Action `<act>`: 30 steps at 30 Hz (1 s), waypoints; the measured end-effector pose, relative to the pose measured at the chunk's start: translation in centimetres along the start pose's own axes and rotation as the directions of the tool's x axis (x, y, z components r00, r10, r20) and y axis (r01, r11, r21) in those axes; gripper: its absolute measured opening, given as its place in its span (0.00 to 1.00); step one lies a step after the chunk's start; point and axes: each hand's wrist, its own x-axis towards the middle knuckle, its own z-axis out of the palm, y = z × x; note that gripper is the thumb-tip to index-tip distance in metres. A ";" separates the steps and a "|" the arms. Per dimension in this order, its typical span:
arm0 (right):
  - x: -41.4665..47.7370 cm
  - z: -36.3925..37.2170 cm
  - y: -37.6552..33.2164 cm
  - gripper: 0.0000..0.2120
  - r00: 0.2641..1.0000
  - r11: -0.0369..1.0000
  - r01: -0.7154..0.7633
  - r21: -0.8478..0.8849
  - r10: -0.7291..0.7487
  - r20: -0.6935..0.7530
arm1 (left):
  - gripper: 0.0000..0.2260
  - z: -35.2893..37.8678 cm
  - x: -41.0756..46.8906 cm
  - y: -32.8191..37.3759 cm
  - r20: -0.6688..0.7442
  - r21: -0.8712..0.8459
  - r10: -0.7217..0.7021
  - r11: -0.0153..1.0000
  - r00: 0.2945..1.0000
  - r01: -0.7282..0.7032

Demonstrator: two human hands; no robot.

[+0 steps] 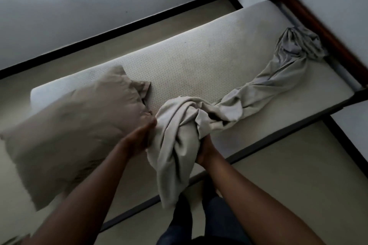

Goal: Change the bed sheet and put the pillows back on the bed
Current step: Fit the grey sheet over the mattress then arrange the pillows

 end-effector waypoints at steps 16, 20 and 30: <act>5.0 -0.4 10.3 0.07 0.944 0.371 -0.331 -0.868 0.115 -0.311 | 0.22 -17.8 -5.1 -14.4 -0.334 0.858 0.243 -0.321 0.911 0.400; 5.0 2.4 9.9 0.11 0.986 0.048 -0.168 -0.985 0.013 -0.168 | 0.29 -17.5 -5.1 -17.2 -0.515 0.801 -0.017 -0.367 0.857 0.473; 0.2 2.5 4.5 0.10 0.986 -0.276 -0.071 -0.959 -0.164 -0.025 | 0.20 -4.5 -2.2 -12.3 -0.098 0.986 0.056 -0.131 0.994 0.105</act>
